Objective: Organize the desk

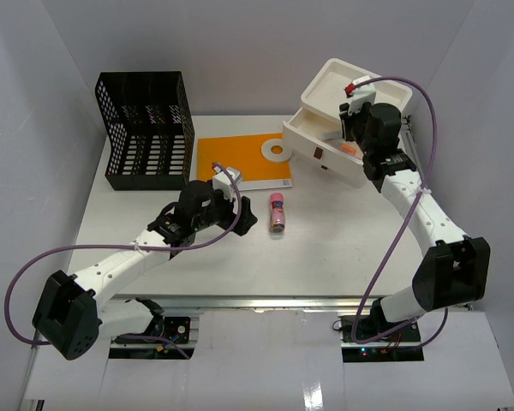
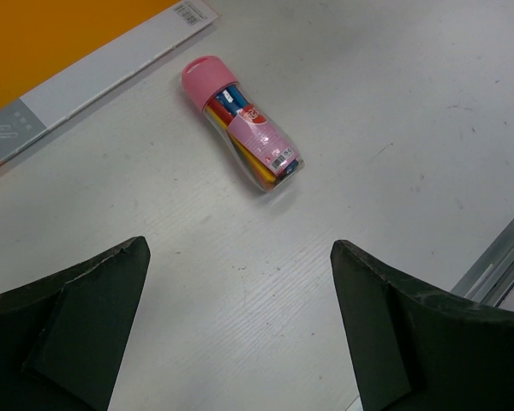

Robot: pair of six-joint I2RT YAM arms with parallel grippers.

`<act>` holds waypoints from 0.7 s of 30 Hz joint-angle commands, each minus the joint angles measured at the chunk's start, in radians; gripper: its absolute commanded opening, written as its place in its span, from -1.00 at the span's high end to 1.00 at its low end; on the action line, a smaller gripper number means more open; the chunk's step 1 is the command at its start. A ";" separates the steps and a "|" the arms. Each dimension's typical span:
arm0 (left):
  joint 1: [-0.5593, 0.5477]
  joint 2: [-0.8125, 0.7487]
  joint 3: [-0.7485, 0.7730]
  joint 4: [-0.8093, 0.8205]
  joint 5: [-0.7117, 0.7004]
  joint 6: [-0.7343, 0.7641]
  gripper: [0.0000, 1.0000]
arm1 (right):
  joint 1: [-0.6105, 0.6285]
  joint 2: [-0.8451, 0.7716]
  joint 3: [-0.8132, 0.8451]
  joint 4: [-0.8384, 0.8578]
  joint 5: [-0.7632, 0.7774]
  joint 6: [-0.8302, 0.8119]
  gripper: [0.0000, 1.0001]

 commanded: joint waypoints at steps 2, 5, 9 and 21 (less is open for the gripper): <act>0.003 -0.036 -0.008 -0.001 -0.005 0.019 -0.96 | -0.002 0.007 -0.028 0.055 0.013 -0.053 0.47; 0.003 -0.041 -0.010 -0.002 -0.002 0.017 -0.96 | -0.002 0.008 -0.032 0.038 0.000 -0.066 0.06; 0.003 -0.035 -0.013 0.002 0.015 0.008 -0.96 | -0.002 -0.011 -0.028 0.015 -0.038 -0.061 -0.45; 0.003 -0.032 -0.014 0.001 0.041 -0.002 -0.96 | -0.002 -0.163 -0.014 -0.303 -0.814 -0.286 -0.94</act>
